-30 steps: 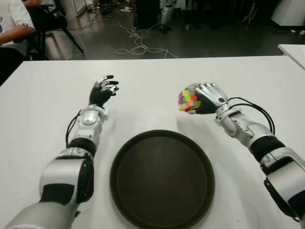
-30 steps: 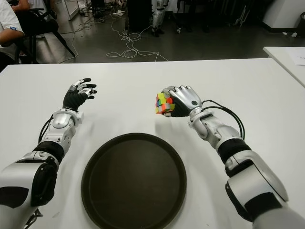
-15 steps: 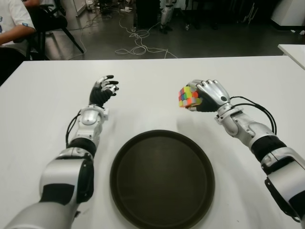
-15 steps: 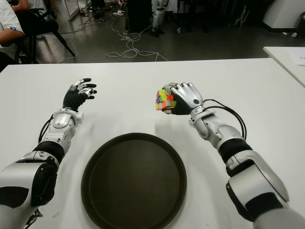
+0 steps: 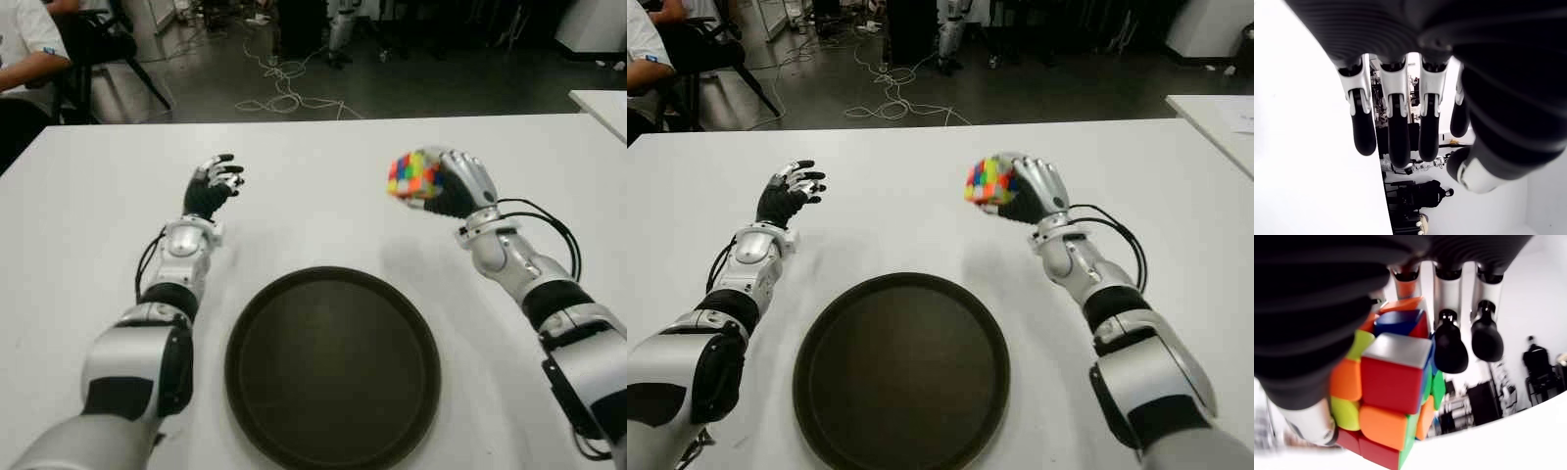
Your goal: Pick up the Rubik's Cube and put it in the plate
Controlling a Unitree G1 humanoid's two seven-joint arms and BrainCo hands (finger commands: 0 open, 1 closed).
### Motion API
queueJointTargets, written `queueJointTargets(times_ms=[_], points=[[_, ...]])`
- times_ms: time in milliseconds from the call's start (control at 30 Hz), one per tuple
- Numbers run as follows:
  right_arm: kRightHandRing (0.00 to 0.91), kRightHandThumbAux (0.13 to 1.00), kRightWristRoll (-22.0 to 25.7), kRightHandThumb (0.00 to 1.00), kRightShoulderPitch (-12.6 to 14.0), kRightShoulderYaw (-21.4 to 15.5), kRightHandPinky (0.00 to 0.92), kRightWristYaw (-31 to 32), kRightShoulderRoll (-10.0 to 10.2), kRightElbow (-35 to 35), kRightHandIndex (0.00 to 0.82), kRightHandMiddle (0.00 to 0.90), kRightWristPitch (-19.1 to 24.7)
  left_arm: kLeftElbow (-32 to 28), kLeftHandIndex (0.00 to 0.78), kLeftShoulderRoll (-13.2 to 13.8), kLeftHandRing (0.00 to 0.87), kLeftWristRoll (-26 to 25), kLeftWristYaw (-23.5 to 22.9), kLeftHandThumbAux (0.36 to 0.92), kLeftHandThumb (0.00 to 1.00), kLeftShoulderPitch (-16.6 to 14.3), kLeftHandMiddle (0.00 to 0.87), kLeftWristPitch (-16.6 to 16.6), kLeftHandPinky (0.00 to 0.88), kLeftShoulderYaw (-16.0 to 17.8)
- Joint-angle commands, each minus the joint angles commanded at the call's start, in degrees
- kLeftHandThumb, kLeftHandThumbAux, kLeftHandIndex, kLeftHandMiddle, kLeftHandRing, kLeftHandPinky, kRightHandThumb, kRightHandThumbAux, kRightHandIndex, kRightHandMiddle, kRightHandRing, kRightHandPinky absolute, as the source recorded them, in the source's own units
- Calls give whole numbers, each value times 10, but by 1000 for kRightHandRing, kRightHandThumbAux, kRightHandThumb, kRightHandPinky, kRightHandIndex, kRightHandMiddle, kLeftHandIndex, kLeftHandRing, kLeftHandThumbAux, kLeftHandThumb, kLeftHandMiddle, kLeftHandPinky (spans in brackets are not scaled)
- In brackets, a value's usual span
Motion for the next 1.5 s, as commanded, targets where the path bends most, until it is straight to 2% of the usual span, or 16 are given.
queueJointTargets(times_ms=[567, 833, 1033, 1167, 1300, 1500], points=[[762, 722, 25, 701, 10, -21, 766, 16, -2, -18, 431, 752, -30, 0, 222, 2, 324, -2, -5, 743, 451, 5, 330, -3, 323, 2], [763, 721, 33, 700, 14, -38, 772, -2, 2, -16, 432, 753, -55, 0, 224, 4, 328, -1, -6, 735, 475, 6, 334, -2, 330, 2], [771, 722, 57, 699, 16, -55, 779, 22, 10, -11, 432, 759, -60, 0, 225, 7, 333, 0, -9, 743, 449, 6, 338, -2, 329, 1], [777, 722, 90, 698, 18, -75, 784, 60, 19, -8, 431, 763, -68, 0, 224, 8, 330, 0, -9, 742, 450, 6, 330, -1, 327, 1], [777, 723, 176, 695, 22, -121, 775, 169, 39, -1, 430, 759, -73, 0, 225, 9, 330, 1, -8, 743, 469, 5, 329, 0, 325, 0], [772, 722, 294, 696, 23, -184, 756, 328, 67, -8, 432, 765, -38, 0, 219, 10, 322, -3, -10, 740, 496, 5, 312, 4, 323, 4]])
